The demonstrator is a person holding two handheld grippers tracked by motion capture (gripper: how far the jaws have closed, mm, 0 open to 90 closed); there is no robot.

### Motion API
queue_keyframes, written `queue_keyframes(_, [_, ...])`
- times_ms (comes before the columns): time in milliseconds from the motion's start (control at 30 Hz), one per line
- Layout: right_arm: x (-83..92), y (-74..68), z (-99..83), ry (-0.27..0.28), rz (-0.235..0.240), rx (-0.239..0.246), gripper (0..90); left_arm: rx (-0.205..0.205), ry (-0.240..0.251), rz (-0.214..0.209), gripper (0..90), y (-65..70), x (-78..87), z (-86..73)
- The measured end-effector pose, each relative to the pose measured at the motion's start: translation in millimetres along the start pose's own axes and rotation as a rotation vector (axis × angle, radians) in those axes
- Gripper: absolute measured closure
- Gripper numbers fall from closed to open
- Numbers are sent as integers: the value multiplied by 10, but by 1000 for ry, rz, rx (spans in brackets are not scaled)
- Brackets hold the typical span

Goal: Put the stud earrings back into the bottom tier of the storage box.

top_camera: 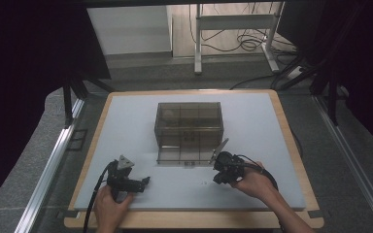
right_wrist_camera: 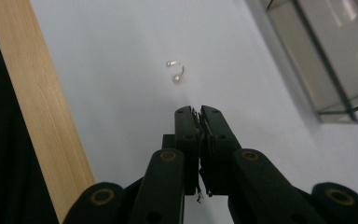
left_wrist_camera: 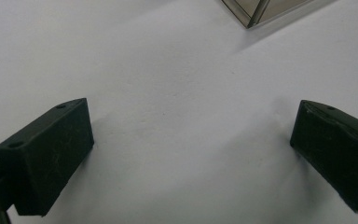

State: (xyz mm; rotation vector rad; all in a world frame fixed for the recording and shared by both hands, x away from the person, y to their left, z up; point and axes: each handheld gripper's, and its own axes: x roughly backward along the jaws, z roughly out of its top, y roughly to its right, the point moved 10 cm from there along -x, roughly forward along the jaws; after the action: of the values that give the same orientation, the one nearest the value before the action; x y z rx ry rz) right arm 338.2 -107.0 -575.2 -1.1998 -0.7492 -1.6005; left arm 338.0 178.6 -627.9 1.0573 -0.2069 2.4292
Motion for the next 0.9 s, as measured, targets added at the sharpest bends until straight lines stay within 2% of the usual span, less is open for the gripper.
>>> queue_keyframes(300, [54,93,161,79,-22,0,842,0,0,0,0,0,0,0])
queue_keyframes(900, [107,272,477,184,-87,-18,841,1,2,-1,0,1,-1,1])
